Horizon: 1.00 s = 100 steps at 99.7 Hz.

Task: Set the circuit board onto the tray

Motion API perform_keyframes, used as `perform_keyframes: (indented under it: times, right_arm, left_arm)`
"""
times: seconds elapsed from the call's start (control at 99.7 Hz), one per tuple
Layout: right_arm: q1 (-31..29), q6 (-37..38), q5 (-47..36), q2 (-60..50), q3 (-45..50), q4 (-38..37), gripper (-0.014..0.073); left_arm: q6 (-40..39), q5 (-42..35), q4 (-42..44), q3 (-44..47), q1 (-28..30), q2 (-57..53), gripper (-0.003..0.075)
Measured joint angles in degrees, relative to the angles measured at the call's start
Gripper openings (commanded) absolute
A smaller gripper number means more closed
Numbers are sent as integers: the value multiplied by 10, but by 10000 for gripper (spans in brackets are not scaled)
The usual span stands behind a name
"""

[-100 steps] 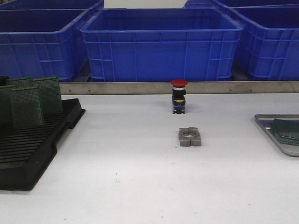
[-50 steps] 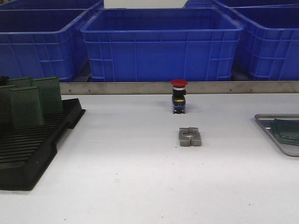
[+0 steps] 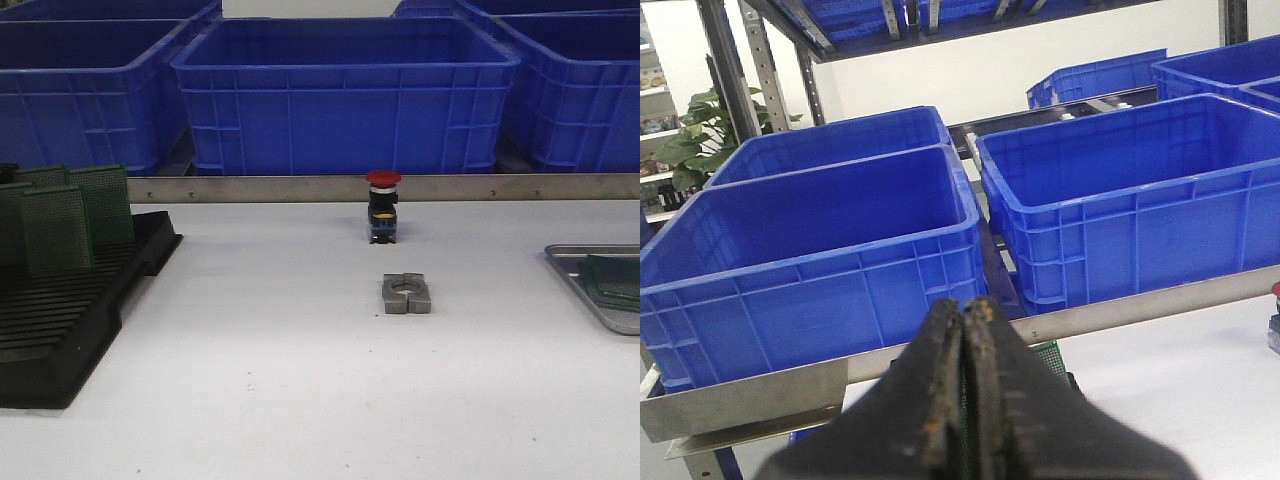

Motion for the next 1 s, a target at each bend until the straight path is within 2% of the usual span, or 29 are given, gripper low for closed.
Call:
perform_keyframes:
  times: [0.421,0.471,0.562,0.602,0.642,0.742,0.832,1.003]
  right_arm:
    - [0,0,0,0,0,0,-61]
    - [0,0,0,0,0,0,-61]
    - [0,0,0,0,0,0,-61]
    - [0,0,0,0,0,0,-61]
    - [0,0,0,0,0,0,-61]
    - [0,0,0,0,0,0,-61]
    - [0,0,1,0,1,0,-61]
    - [0,0,2,0,1,0,-61]
  left_arm:
    - [-11,-3,19,11,13,-19,-20]
    - [-54,-4,68,20,18,-32,-20]
    - [-220,-4,207,48,26,-54,-20]
    - [-330,-4,309,69,29,-68,-20]
    - [-407,-4,391,87,30,-80,-20]
    - [-559,-4,494,154,33,-114,-20]
    - [-592,43,510,169,33,-136,-20]
    - [-601,71,512,169,33,-137,-20]
